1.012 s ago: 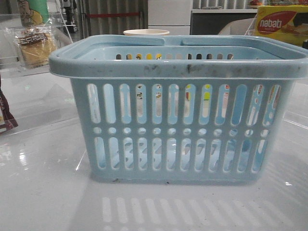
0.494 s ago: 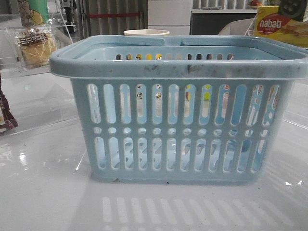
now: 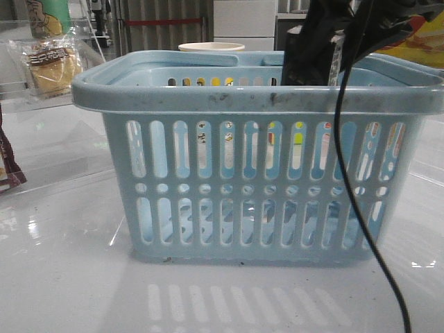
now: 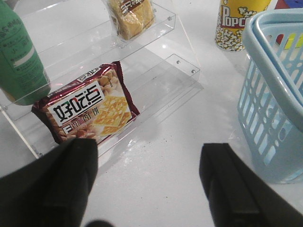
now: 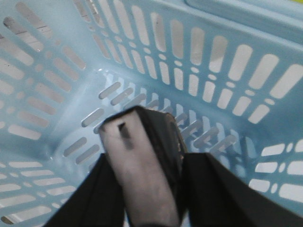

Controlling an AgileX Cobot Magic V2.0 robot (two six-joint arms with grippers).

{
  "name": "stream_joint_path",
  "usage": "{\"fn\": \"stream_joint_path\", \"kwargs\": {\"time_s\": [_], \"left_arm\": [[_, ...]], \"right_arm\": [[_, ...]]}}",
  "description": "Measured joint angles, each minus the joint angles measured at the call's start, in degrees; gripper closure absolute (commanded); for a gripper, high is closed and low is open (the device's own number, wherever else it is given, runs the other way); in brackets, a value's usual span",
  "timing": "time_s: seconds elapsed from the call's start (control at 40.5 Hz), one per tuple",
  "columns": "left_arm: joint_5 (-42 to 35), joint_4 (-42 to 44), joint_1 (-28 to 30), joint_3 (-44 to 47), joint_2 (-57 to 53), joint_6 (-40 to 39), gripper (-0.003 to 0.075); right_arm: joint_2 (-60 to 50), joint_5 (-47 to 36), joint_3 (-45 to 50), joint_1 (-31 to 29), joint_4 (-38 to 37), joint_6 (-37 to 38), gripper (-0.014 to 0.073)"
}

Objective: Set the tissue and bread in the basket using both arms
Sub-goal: 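Open the right gripper to drop the tissue pack into the basket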

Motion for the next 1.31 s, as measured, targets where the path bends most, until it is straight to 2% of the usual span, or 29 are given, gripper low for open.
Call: {"fn": "stream_joint_path", "kwargs": {"time_s": [0.148, 0.321, 1.037, 1.308], "left_arm": [[0.0, 0.0, 0.0, 0.0, 0.0, 0.0, 0.0214], [0.0, 0.0, 0.0, 0.0, 0.0, 0.0, 0.0214], [0.0, 0.0, 0.0, 0.0, 0.0, 0.0, 0.0214], [0.0, 0.0, 0.0, 0.0, 0.0, 0.0, 0.0214]], "right_arm": [[-0.64, 0.07, 0.36, 0.35, 0.16, -1.03, 0.0009], [-4.96, 0.29, 1.57, 2.06, 0.26, -5.15, 0.0066], [-43.98, 0.56, 27.63, 3.14, -1.59, -7.25, 0.0076], [-49.17, 0.43, 30.17, 3.14, -1.59, -7.25, 0.0076]]}}
